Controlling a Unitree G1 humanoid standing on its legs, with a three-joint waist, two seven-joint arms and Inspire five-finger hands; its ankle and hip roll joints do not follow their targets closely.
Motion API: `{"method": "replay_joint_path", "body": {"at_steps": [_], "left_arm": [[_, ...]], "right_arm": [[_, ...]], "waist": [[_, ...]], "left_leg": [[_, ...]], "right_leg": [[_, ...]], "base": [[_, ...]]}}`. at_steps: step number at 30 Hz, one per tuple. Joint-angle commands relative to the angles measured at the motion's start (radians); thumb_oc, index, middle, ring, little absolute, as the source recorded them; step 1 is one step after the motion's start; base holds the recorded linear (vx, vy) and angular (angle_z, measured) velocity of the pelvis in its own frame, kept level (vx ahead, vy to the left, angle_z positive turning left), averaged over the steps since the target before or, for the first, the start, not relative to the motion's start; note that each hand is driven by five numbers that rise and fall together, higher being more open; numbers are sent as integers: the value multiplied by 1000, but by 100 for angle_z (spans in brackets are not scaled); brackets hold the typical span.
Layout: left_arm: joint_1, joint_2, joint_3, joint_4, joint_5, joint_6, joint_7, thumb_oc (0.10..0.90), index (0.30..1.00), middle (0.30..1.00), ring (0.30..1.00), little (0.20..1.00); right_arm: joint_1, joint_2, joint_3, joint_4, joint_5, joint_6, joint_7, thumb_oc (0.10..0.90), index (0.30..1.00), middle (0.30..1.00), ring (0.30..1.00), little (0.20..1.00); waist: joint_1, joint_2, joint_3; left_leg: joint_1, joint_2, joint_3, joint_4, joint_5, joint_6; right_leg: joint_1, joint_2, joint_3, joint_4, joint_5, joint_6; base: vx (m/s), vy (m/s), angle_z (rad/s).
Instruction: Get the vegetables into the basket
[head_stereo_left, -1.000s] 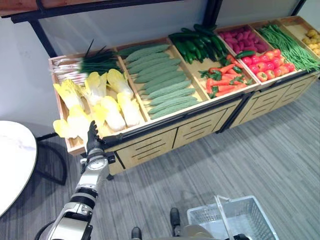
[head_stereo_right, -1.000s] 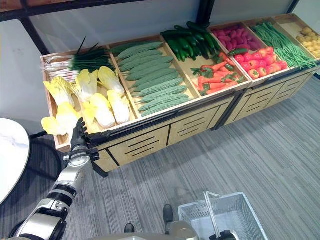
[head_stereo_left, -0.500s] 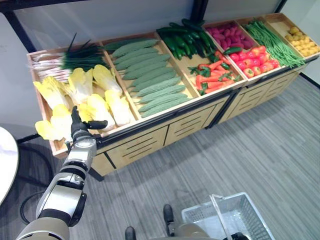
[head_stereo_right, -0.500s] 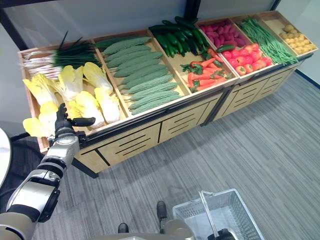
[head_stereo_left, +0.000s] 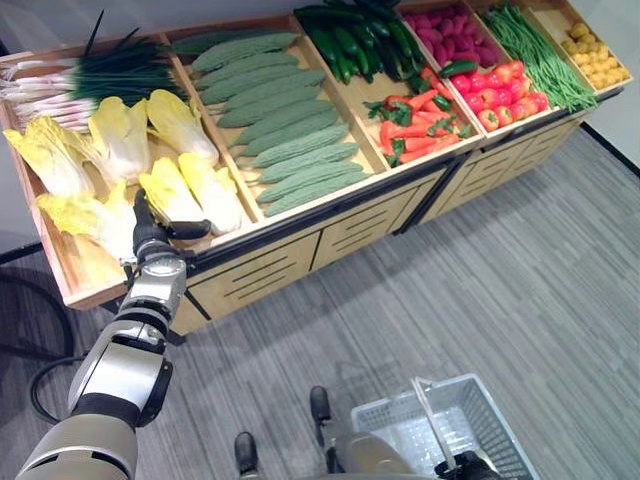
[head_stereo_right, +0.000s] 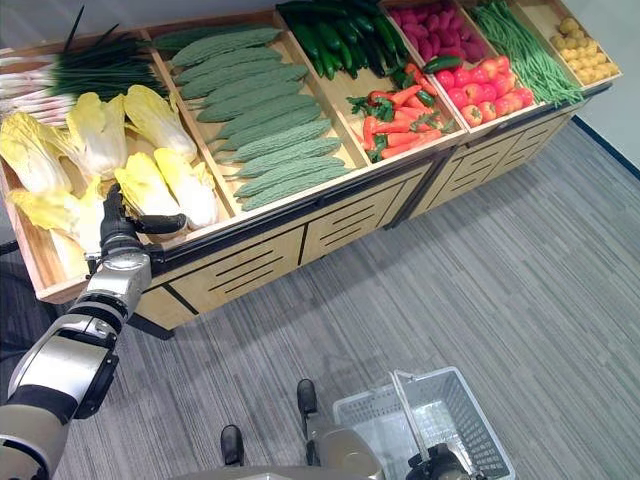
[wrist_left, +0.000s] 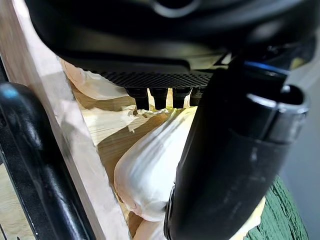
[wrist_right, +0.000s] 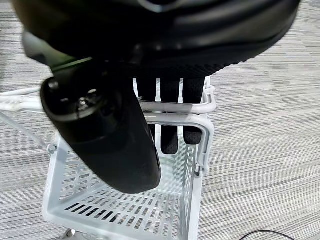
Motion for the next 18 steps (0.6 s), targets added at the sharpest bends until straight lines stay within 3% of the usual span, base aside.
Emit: {"method": "replay_joint_path", "body": {"at_steps": [1, 6, 7, 8, 18], "left_arm": [[-71, 37, -2, 87, -3, 18, 9, 900, 1000, 1000, 1000, 1000], [-67, 25, 3, 102, -13, 20, 9, 900, 1000, 1000, 1000, 1000], [-63, 23, 7, 105, -18, 21, 7, 492, 429, 429, 429, 429], [-61, 20, 11, 108, -25, 21, 6, 400, 300, 300, 300, 300], [-37, 11, 25, 113, -48, 18, -4, 400, 300, 300, 300, 300]], "right_arm": [[-9, -33, 43, 25, 21, 3, -27, 400, 300, 300, 300, 300], [-15, -38, 46, 20, 21, -1, -33, 400, 300, 300, 300, 300], [-15, -39, 48, 19, 19, -2, -36, 400, 300, 300, 300, 300], [-17, -40, 49, 19, 18, -2, -36, 400, 300, 300, 300, 300], [-22, -44, 49, 18, 19, -5, -40, 400, 300, 300, 300, 300]], "waist": [[0, -25, 26], [1, -18, 34], [2, -17, 36], [3, -17, 38], [10, -18, 53]], "left_leg": [[-10, 8, -46, 1, 7, -49], [-7, 7, -45, 1, 6, -49], [-6, 7, -46, 1, 6, -49], [-5, 8, -47, 1, 6, -49], [1, 11, -44, 1, 6, -49]], "right_leg": [[91, -49, 1, 4, -125, 106], [93, -49, 0, 4, -126, 104], [95, -48, 0, 4, -127, 104], [95, -48, 0, 4, -127, 103], [101, -43, -5, 4, -128, 101]], "base": [[6, -6, -3], [0, 0, 0], [0, 0, 0], [0, 0, 0], [0, 0, 0]]}}
